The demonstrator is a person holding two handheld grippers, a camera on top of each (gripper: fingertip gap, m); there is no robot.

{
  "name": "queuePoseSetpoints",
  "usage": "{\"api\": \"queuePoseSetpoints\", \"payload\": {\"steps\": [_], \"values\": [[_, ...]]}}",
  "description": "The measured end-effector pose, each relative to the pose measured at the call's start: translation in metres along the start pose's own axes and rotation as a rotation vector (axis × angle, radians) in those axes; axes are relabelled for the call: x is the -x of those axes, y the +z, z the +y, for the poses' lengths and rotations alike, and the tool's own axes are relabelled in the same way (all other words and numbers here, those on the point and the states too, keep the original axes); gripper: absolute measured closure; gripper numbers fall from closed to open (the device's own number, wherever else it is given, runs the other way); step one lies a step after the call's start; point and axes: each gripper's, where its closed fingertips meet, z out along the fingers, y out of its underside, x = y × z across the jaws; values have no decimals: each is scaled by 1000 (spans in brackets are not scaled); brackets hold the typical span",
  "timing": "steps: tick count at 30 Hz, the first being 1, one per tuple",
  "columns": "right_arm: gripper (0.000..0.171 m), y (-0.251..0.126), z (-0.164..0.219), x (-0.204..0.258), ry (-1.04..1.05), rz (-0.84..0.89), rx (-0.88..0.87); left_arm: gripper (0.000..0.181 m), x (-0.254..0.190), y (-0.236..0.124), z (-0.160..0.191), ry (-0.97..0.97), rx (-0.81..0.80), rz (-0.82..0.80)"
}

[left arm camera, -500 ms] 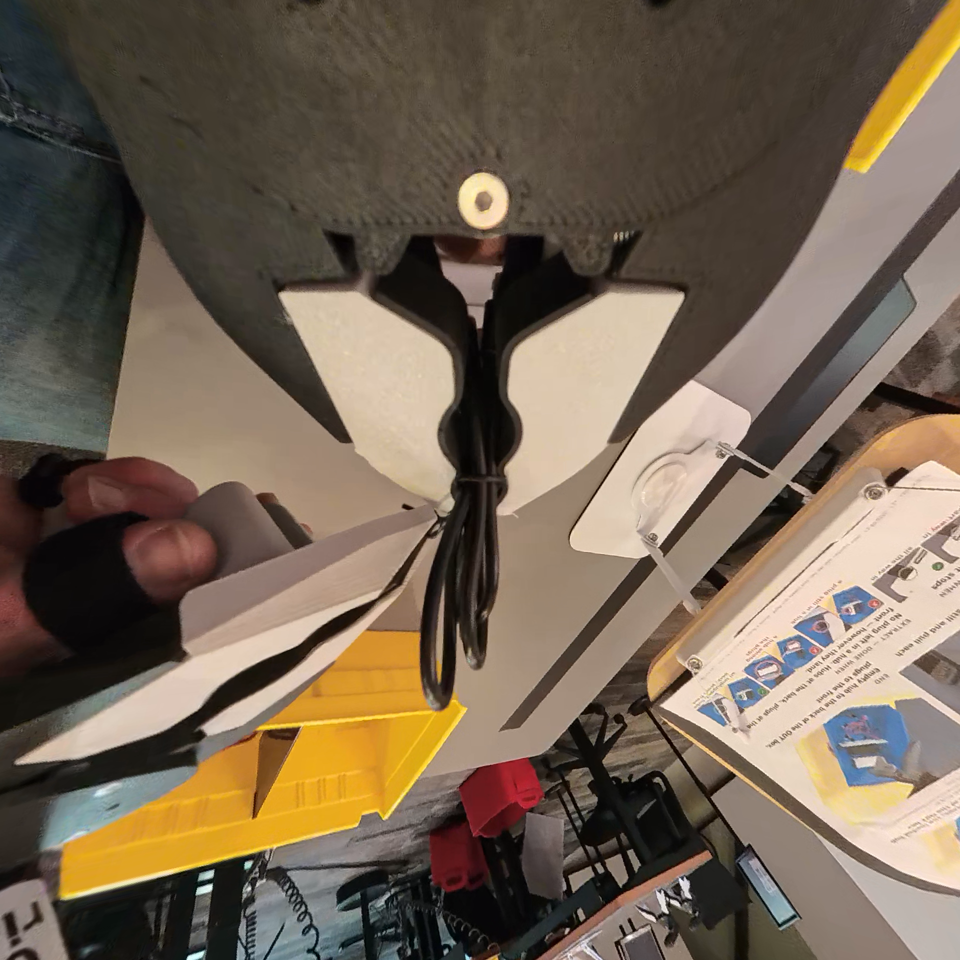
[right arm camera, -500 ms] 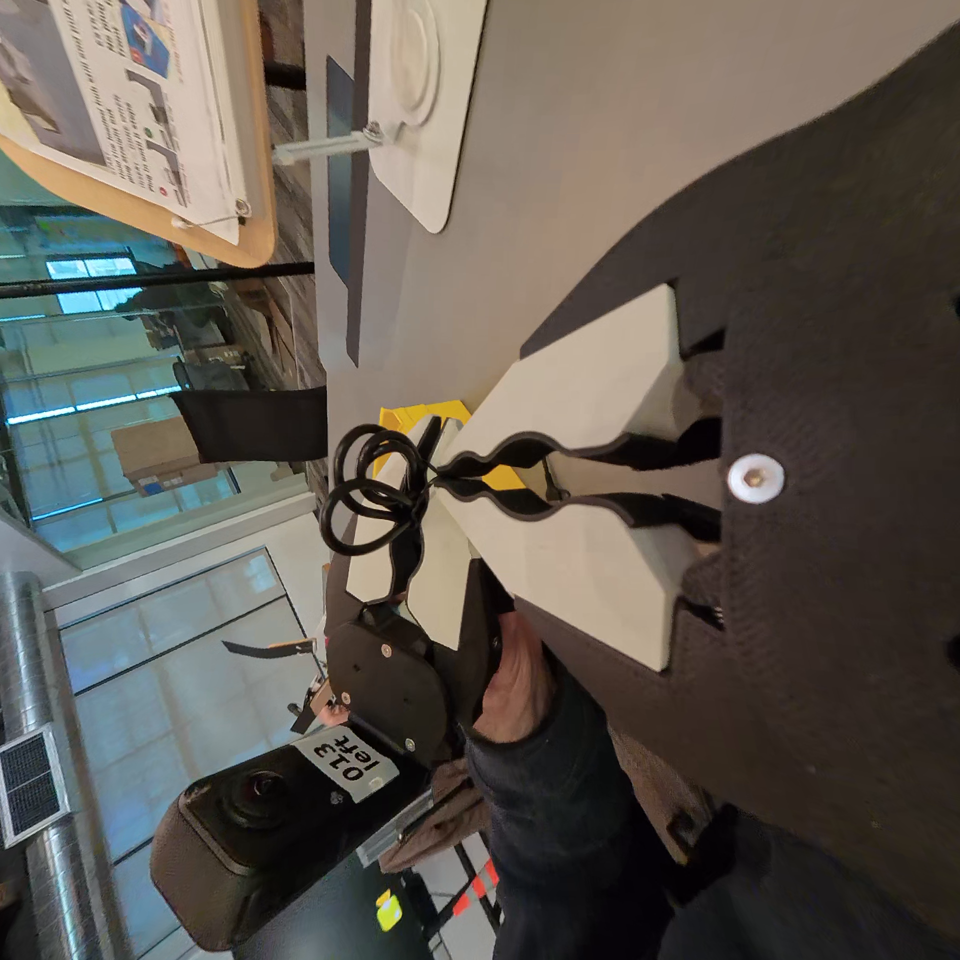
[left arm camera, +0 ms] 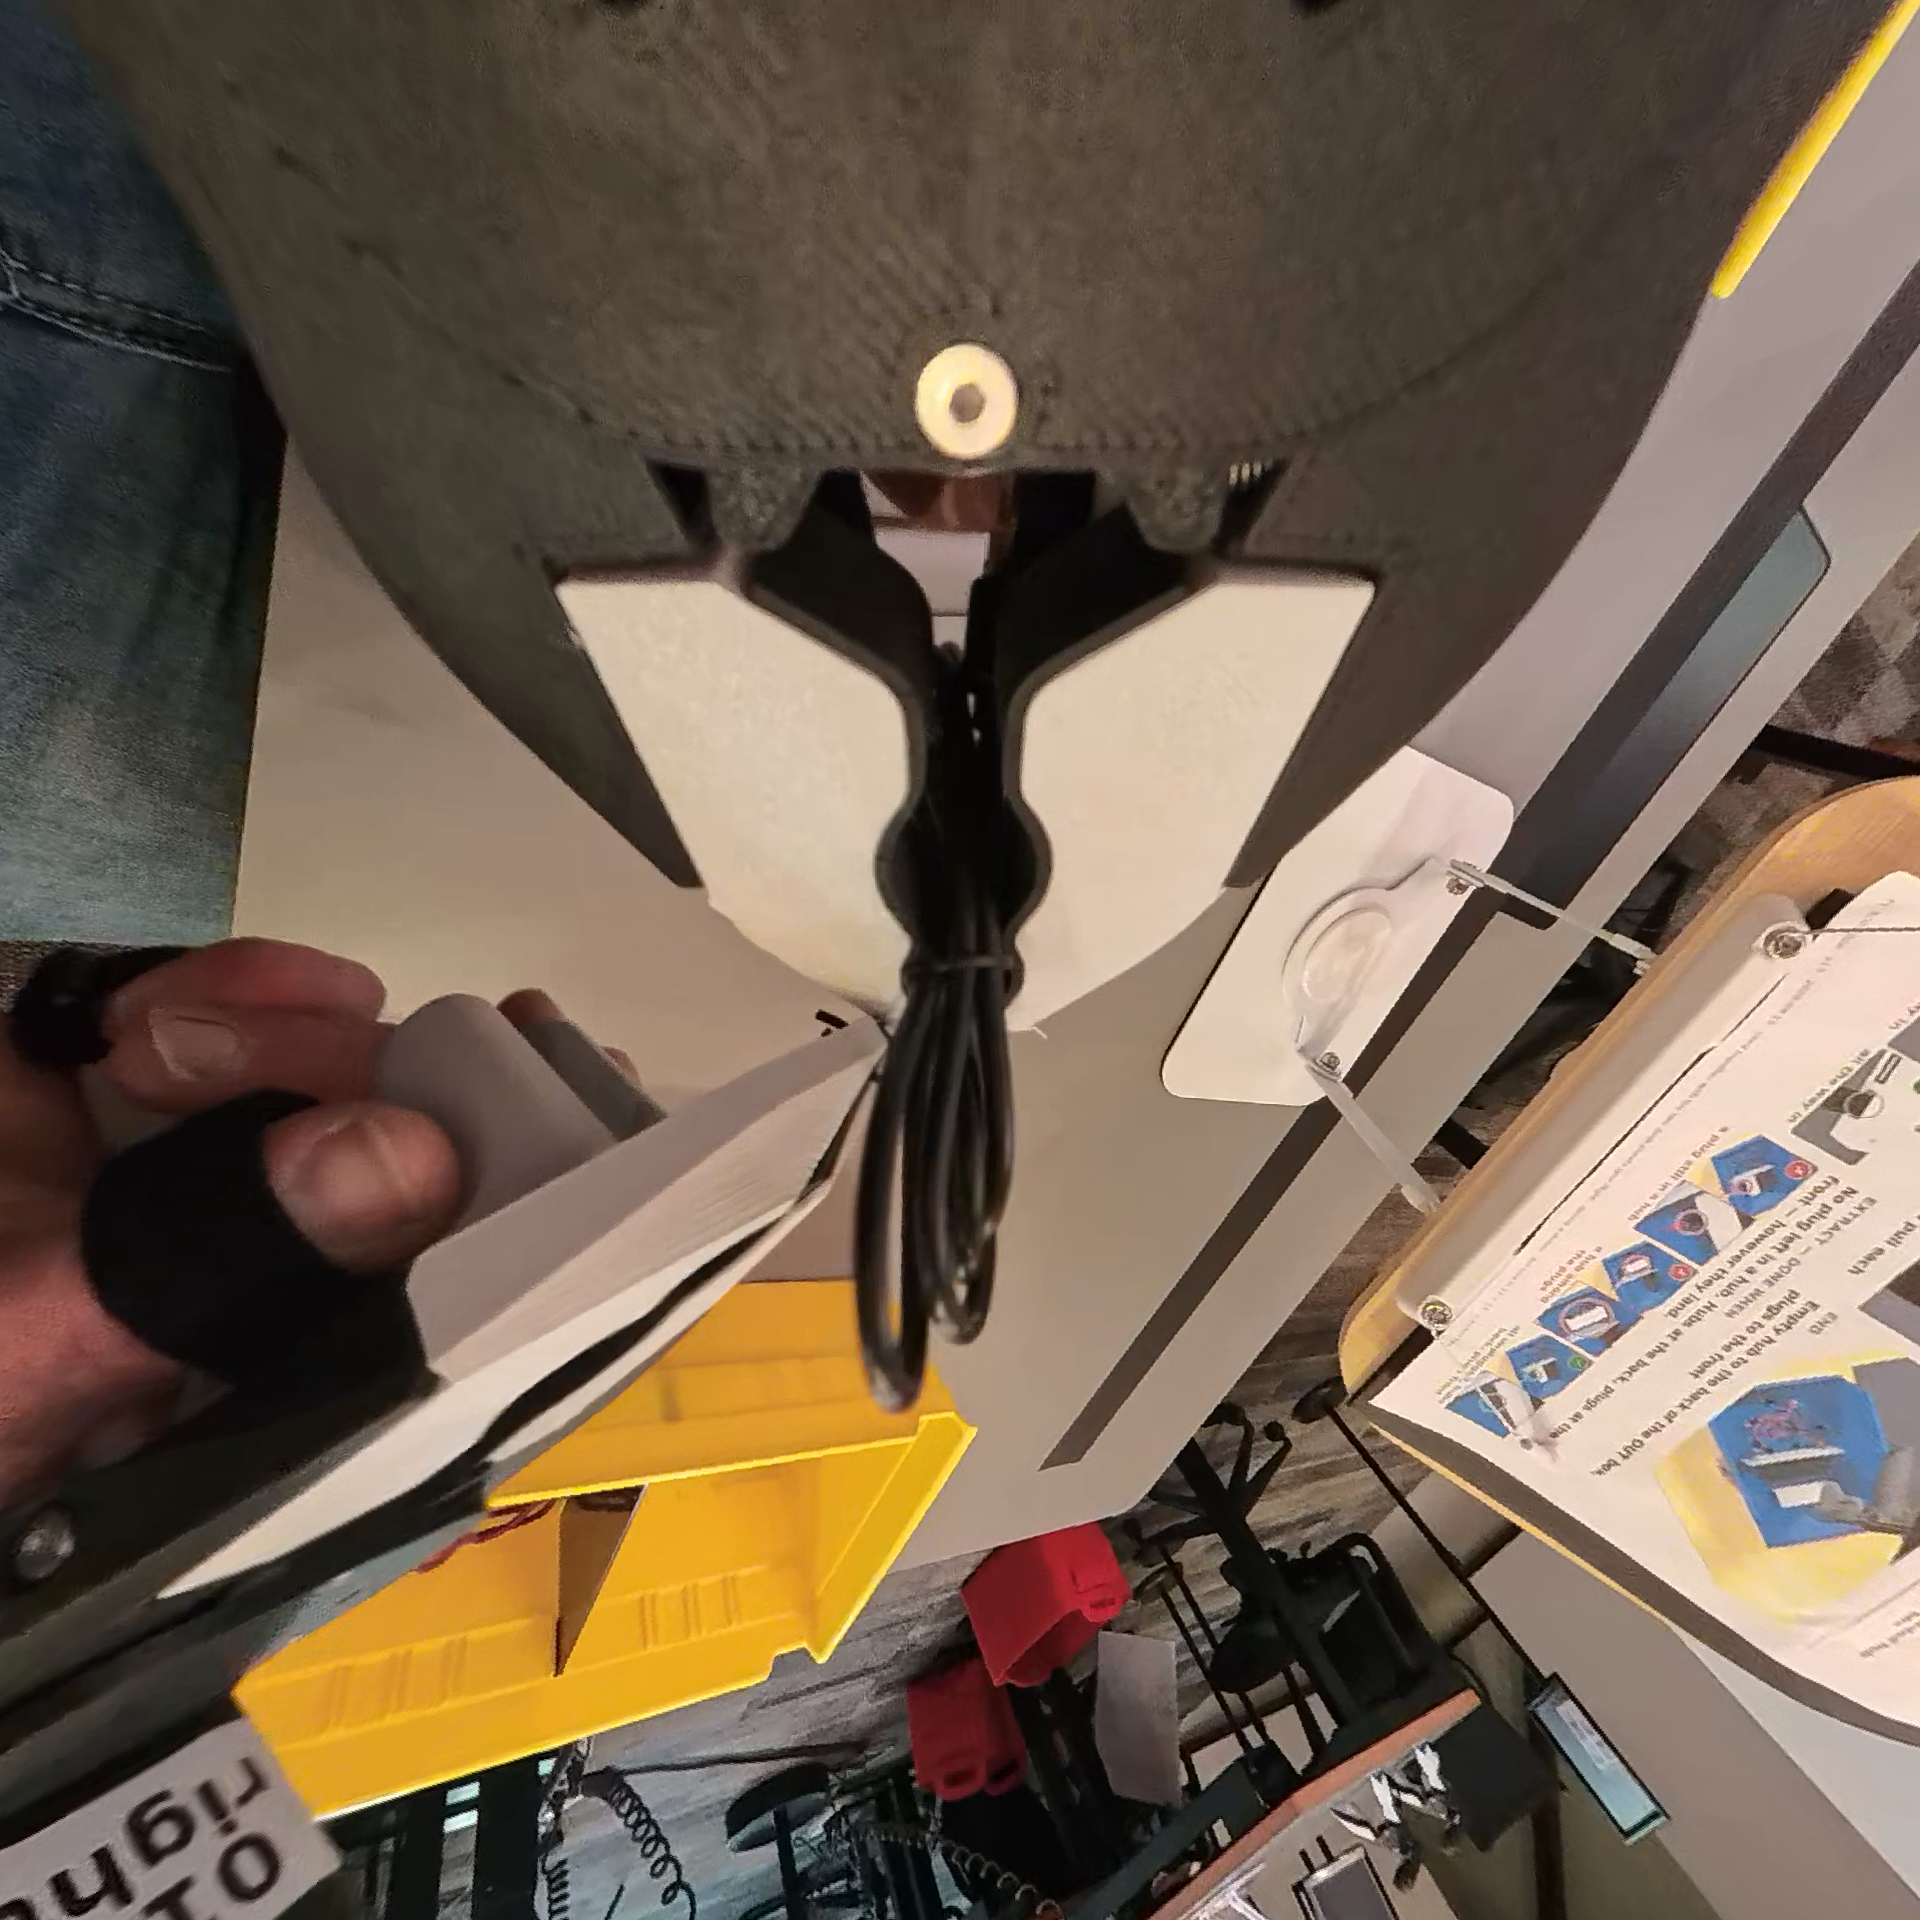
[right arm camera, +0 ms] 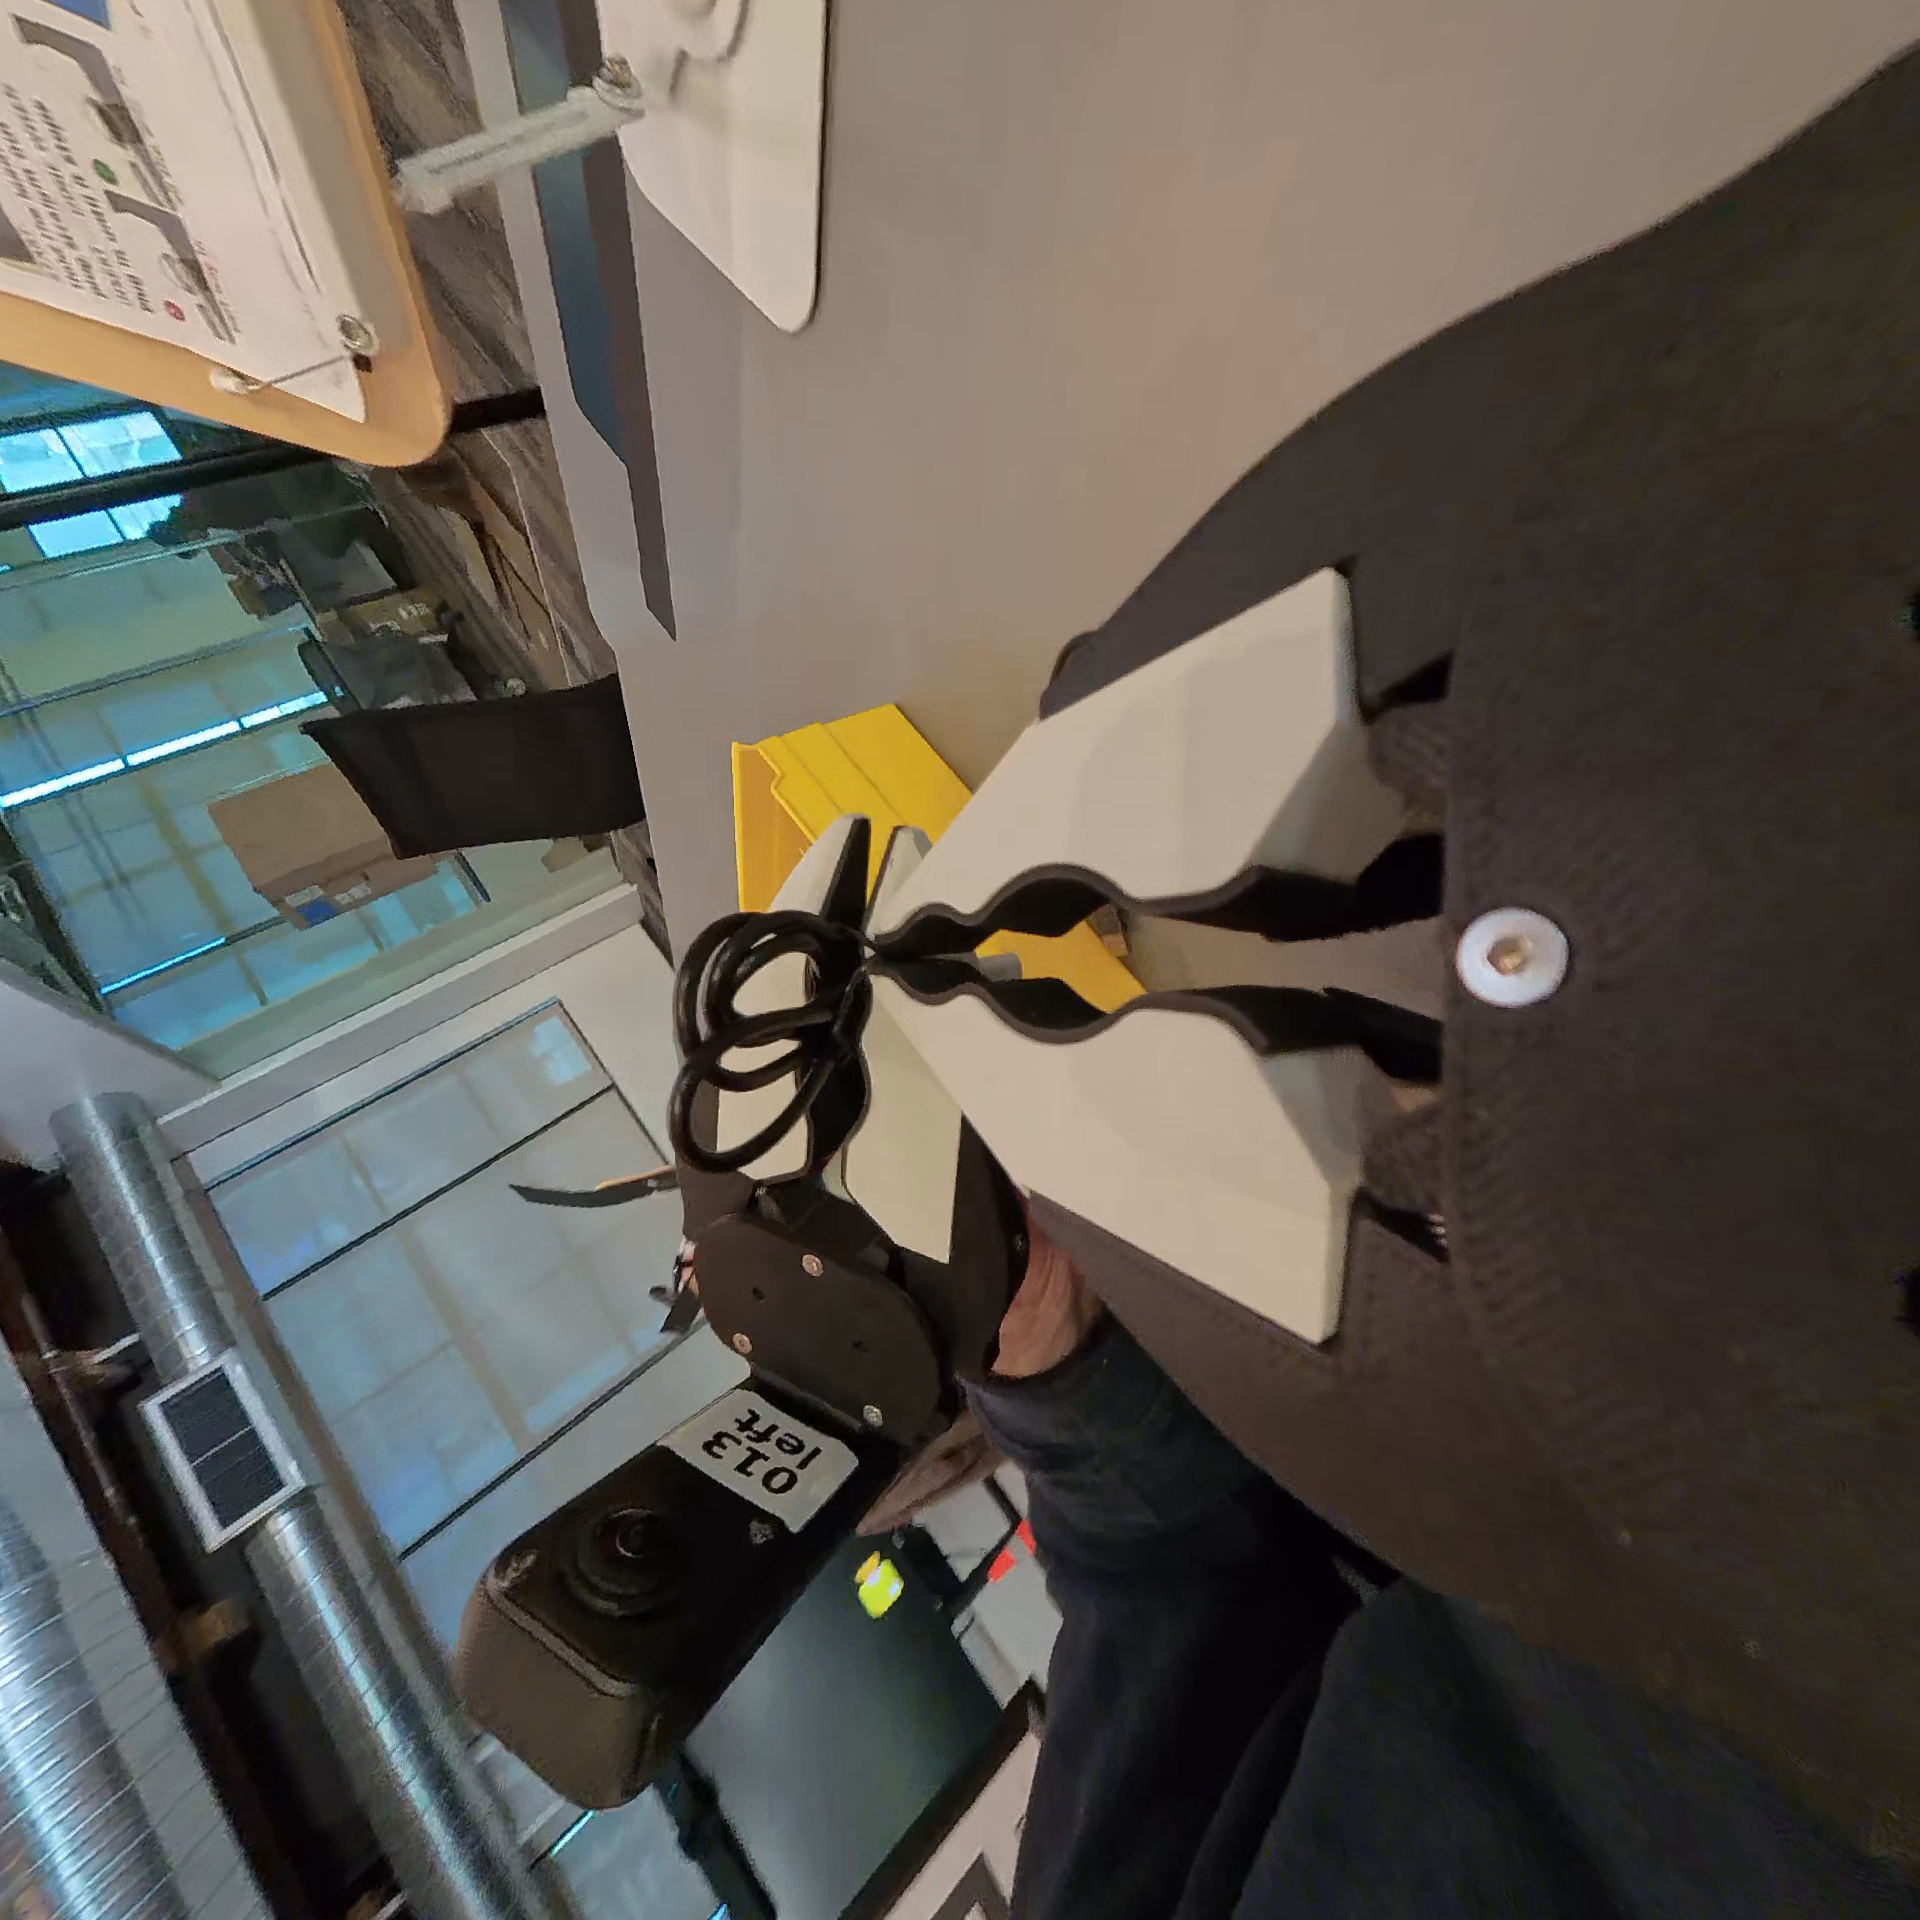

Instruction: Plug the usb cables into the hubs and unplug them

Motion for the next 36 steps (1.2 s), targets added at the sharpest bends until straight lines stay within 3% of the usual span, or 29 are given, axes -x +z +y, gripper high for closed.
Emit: {"api": "queuePoseSetpoints", "payload": {"steps": [8,16,20,27,36], "values": [[171,-4,2,-2,125,-103,-30,165,-13,-2,1,-57,-18,172],[171,-3,8,11,151,-229,20,147,-38,-15,-7,-201,-116,485],[171,-3,14,21,165,-310,61,151,-48,-25,-11,-265,-179,628],[171,-6,14,24,137,-334,92,170,-47,-23,-7,-252,-188,615],[171,-9,10,15,-89,-145,162,177,-43,-12,-6,-208,-122,486]]}}
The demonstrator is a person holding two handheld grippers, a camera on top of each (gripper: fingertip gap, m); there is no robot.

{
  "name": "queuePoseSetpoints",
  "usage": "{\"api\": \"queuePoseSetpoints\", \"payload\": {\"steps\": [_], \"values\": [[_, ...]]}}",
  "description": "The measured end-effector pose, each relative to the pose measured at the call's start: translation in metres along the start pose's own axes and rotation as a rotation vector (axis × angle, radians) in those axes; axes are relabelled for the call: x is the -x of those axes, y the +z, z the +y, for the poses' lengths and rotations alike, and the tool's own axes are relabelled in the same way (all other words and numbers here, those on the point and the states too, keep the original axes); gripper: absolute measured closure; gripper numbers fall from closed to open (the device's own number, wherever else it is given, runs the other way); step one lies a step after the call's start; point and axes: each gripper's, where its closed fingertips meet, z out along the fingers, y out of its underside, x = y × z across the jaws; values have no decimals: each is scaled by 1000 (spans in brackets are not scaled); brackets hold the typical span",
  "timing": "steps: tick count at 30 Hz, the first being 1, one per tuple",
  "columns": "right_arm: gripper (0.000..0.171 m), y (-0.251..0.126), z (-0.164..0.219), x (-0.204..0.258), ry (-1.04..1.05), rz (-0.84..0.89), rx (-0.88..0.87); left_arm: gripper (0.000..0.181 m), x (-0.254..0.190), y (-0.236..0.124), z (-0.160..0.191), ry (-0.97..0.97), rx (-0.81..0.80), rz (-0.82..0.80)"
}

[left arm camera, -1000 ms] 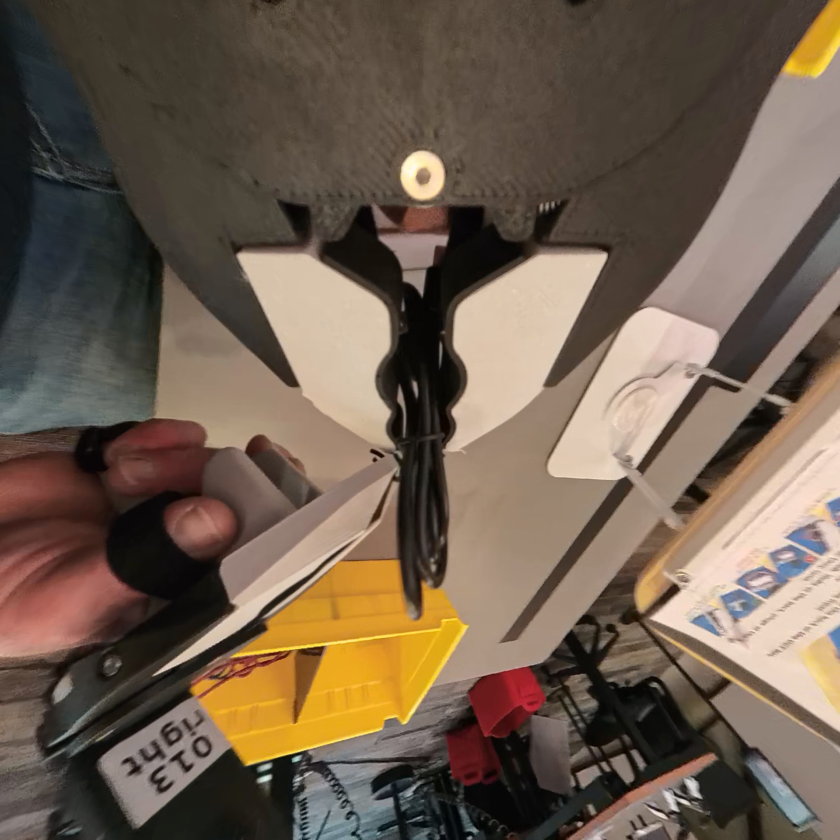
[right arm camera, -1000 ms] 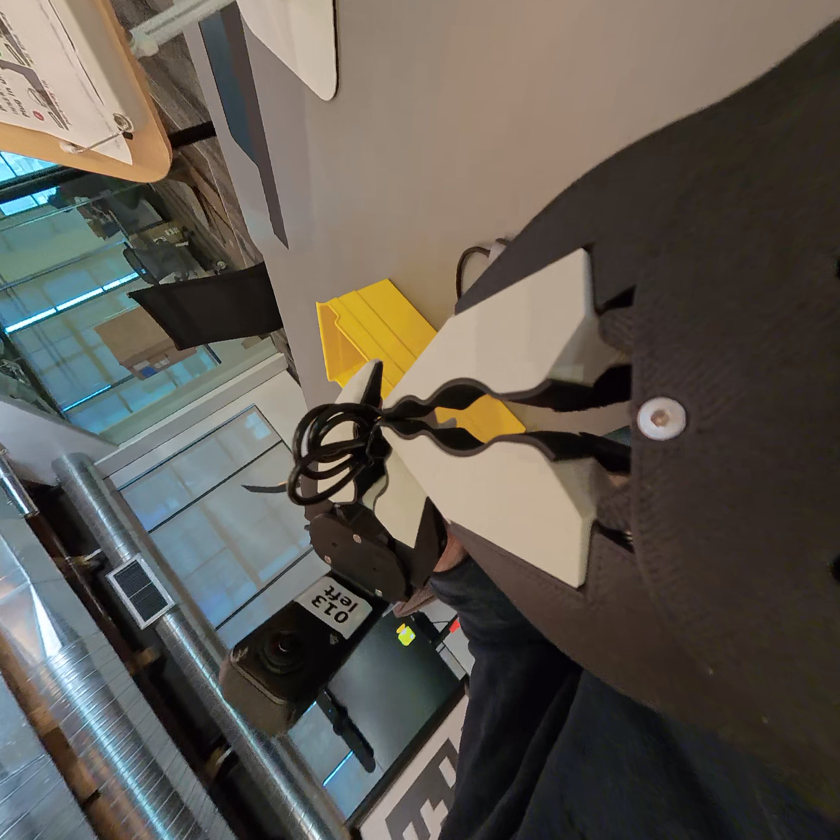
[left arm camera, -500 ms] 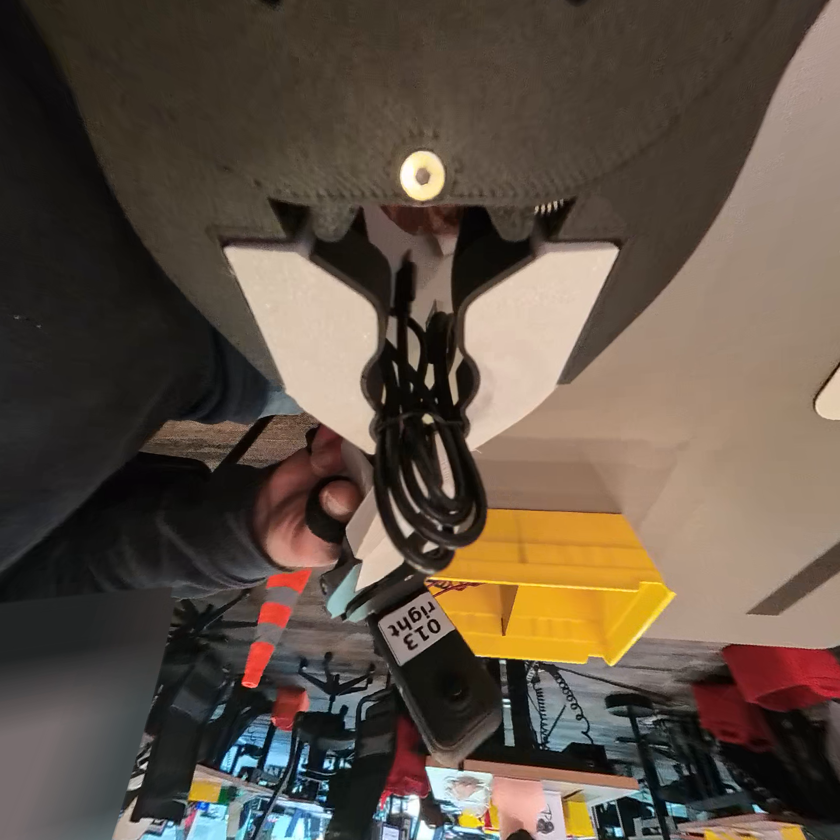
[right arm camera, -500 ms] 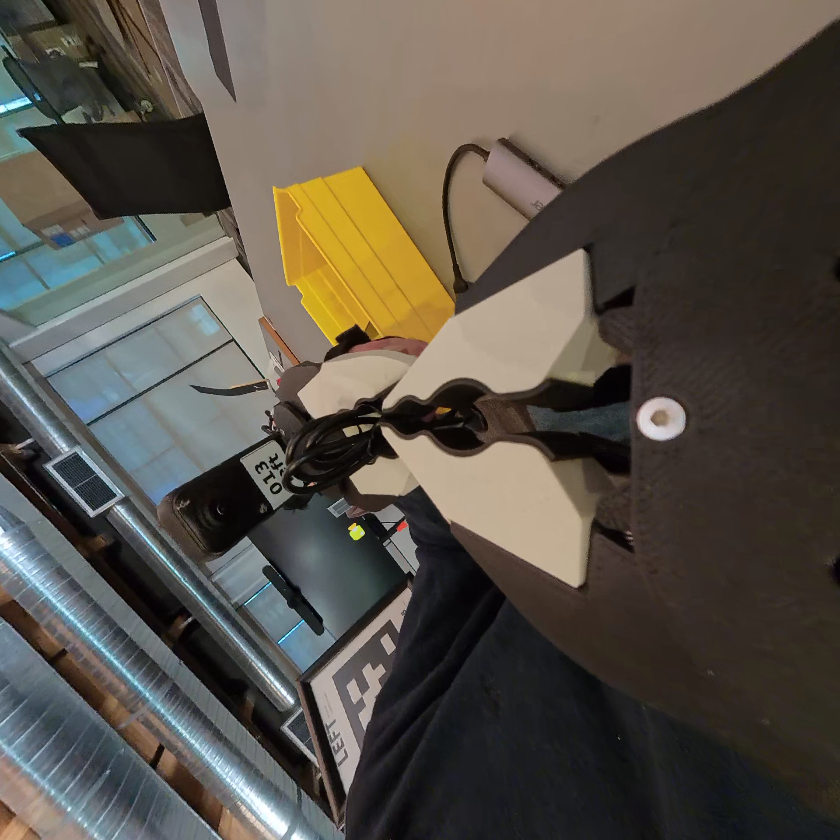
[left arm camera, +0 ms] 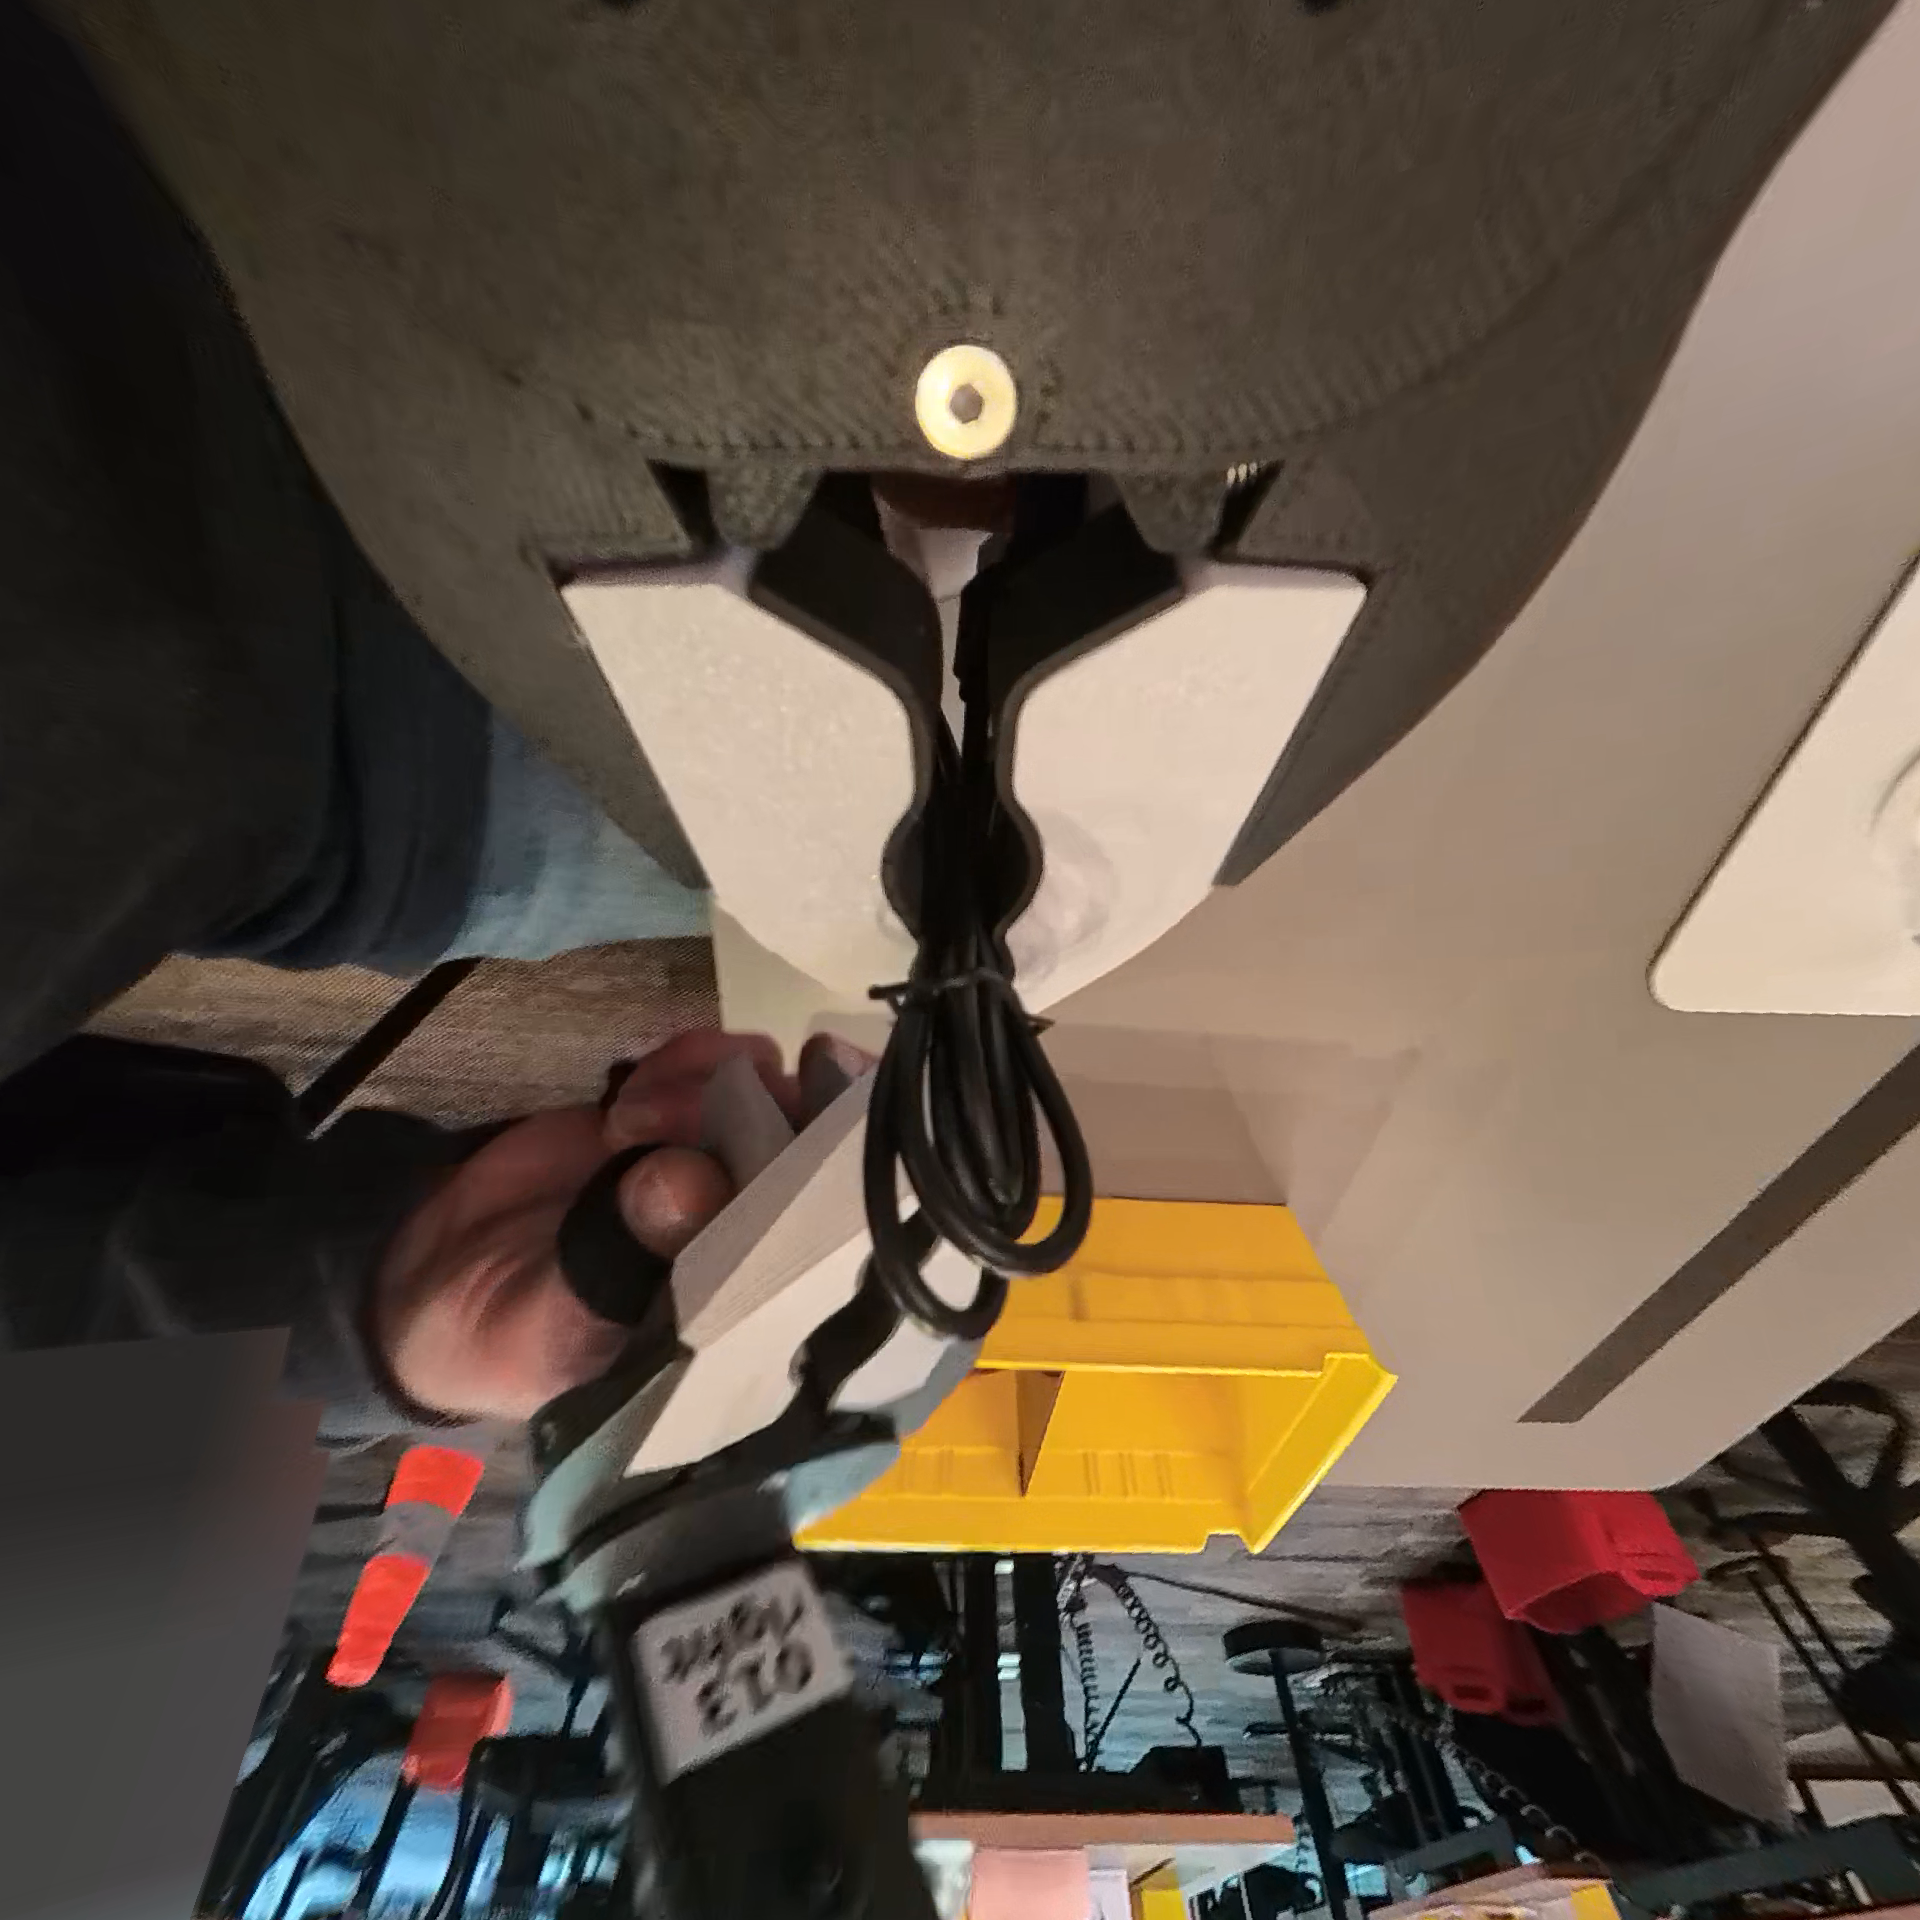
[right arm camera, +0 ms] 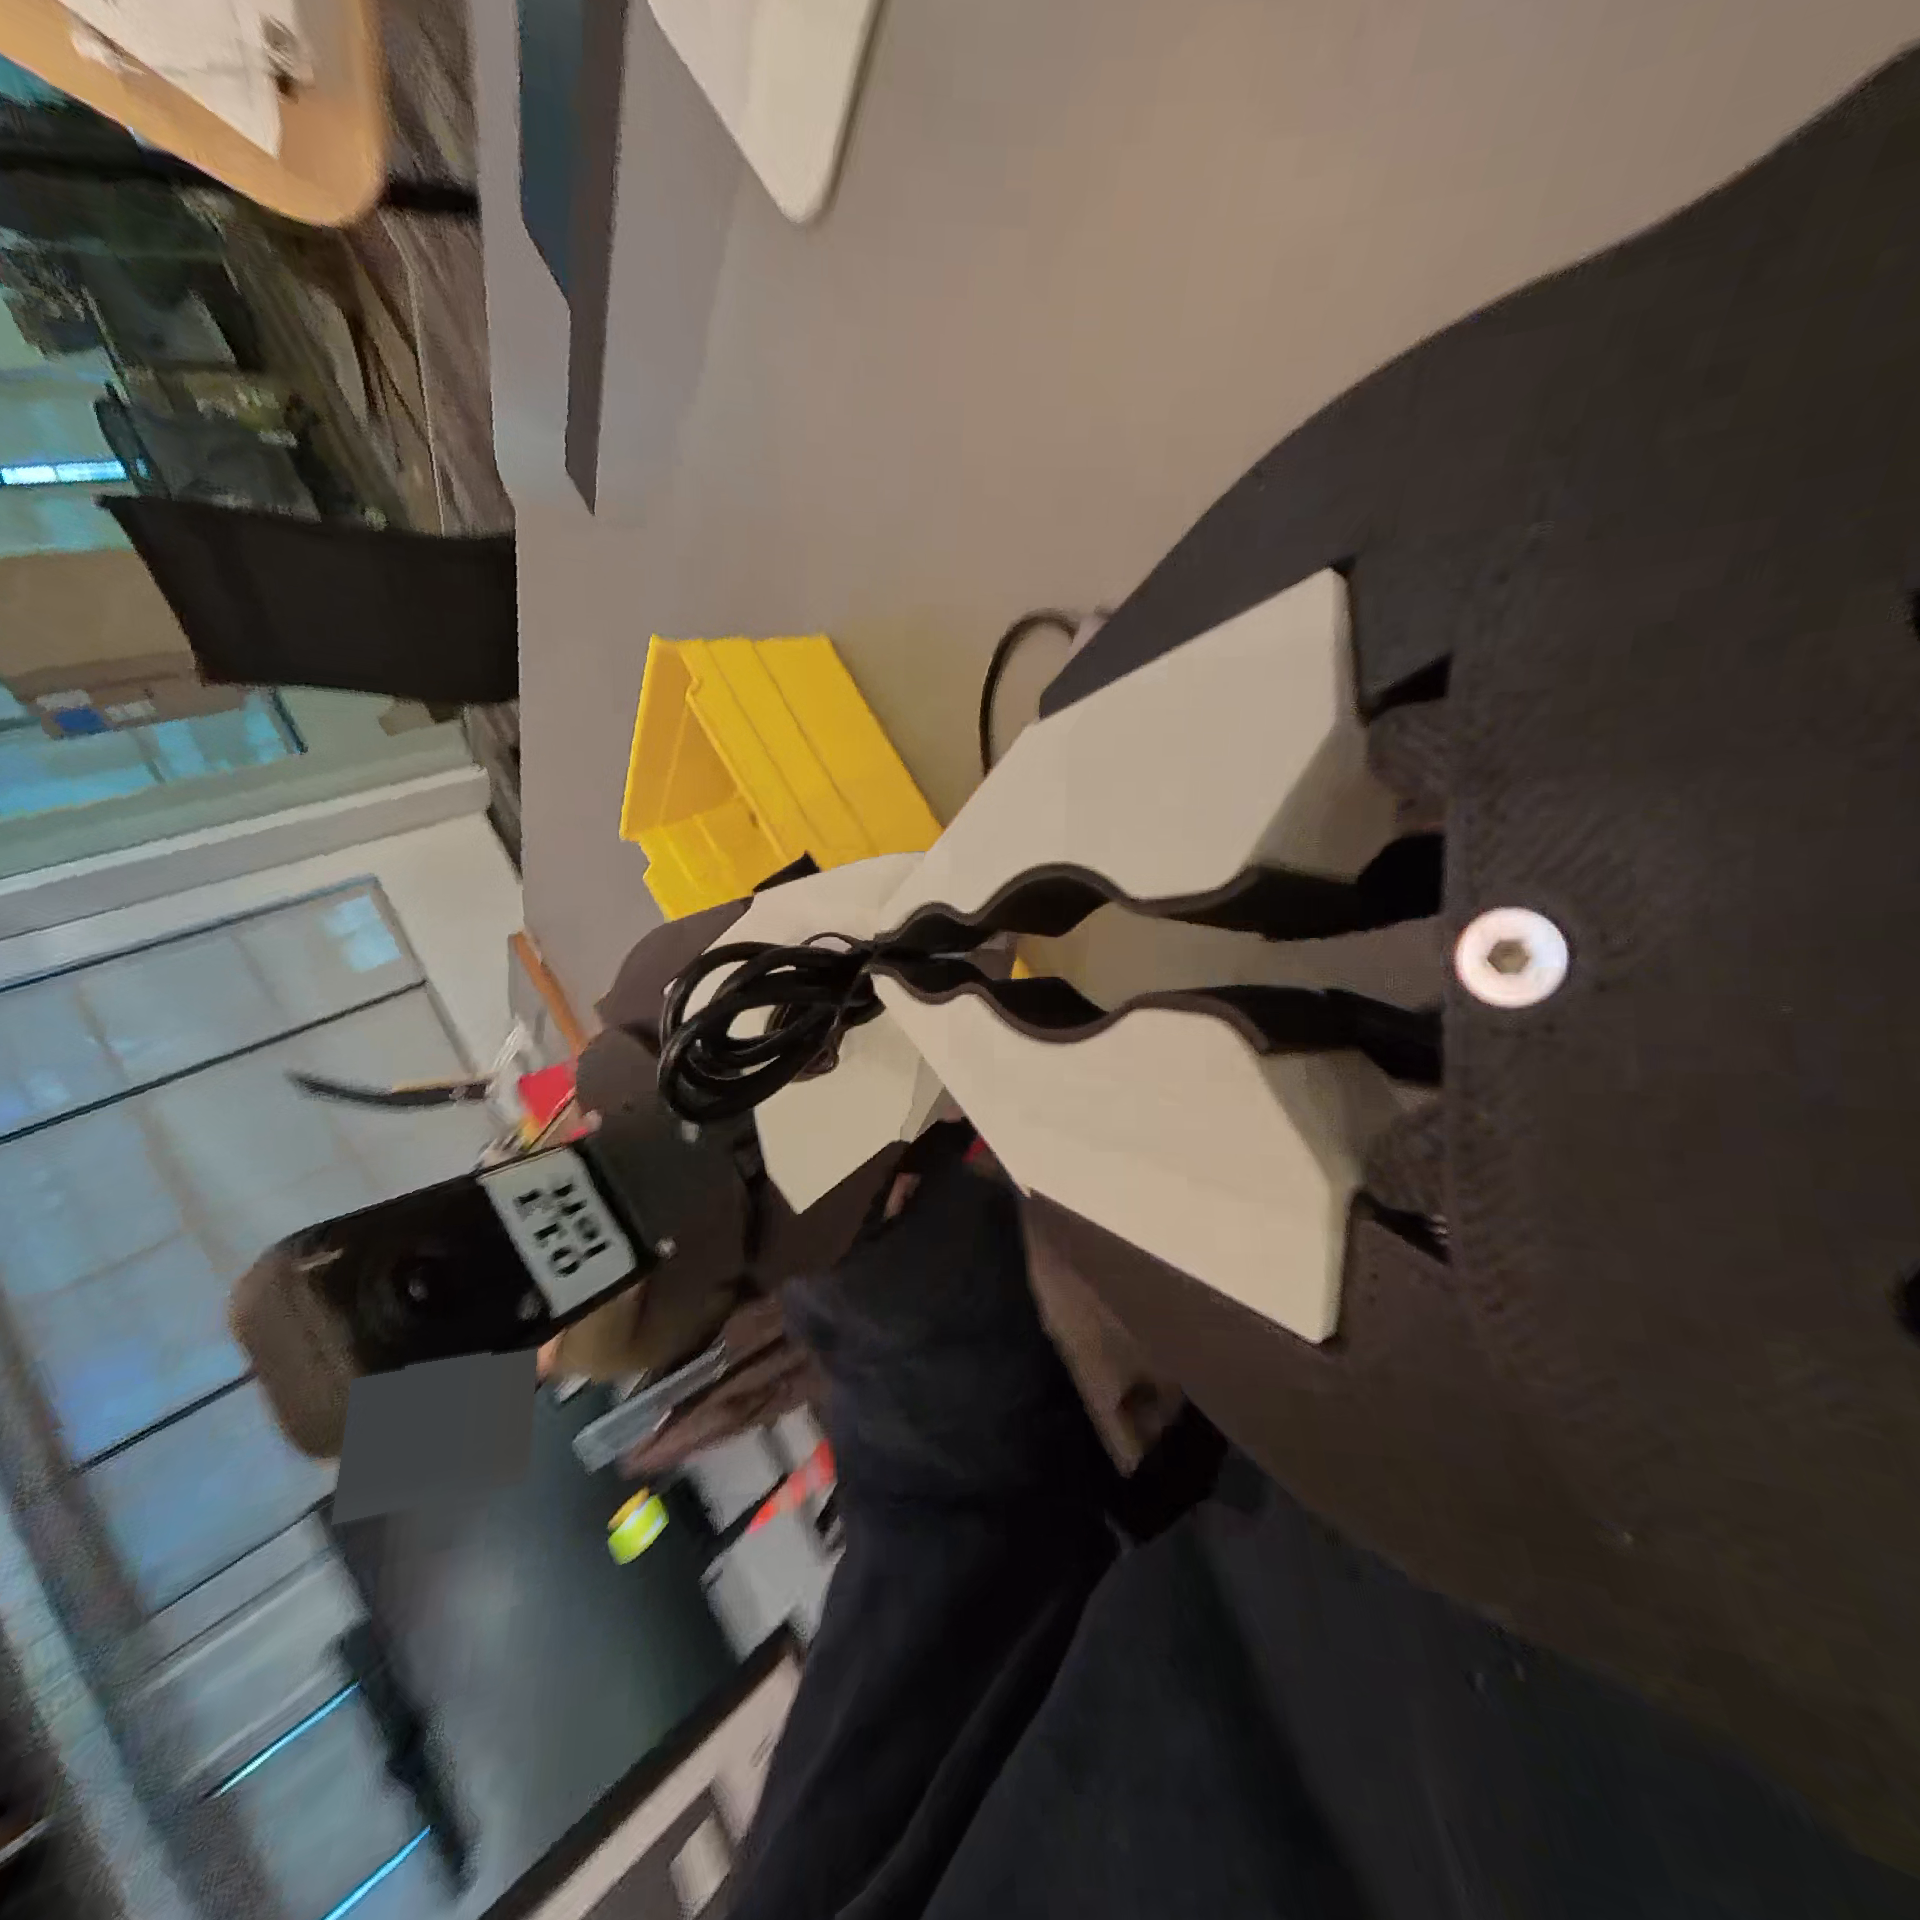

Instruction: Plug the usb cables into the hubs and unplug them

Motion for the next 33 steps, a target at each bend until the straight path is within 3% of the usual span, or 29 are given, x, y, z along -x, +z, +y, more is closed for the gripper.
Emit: {"api": "queuePoseSetpoints", "payload": {"steps": [6,12,18,24,33], "values": [[171,-6,-5,0,-277,142,108,178,7,-1,7,98,76,-73],[171,-7,-4,-3,-344,227,140,179,12,2,3,16,61,-114],[171,-3,-7,0,-545,393,205,179,18,0,-2,-47,45,-168],[171,0,-3,-5,-524,411,179,179,22,1,2,-41,70,-205],[169,-1,-10,-3,-507,364,121,180,23,-3,-6,127,77,-275]]}}
